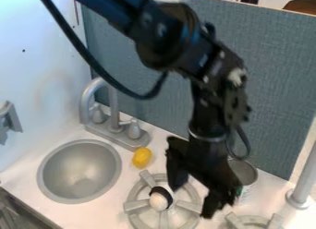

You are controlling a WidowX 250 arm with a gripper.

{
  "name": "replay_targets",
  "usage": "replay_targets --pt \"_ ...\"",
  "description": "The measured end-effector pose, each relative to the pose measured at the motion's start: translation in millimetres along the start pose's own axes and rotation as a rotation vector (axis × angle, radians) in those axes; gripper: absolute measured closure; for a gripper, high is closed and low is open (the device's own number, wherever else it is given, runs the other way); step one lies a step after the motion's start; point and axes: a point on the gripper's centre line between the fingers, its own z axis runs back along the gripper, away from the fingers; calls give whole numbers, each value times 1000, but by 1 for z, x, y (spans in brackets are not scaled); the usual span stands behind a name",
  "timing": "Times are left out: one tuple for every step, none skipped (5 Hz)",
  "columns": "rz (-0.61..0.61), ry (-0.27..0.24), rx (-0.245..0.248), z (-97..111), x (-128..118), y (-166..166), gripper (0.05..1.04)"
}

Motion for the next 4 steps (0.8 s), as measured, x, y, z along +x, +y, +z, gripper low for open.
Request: replay_targets --pt "-10 -3 -18 -10 -1 -11 83" --pt "-3 22 -25 -18 -3 -12 83" --pt "-3 93 -19 -44 -2 -25 83" --pt "8 140 -21 -58 1 -30 83"
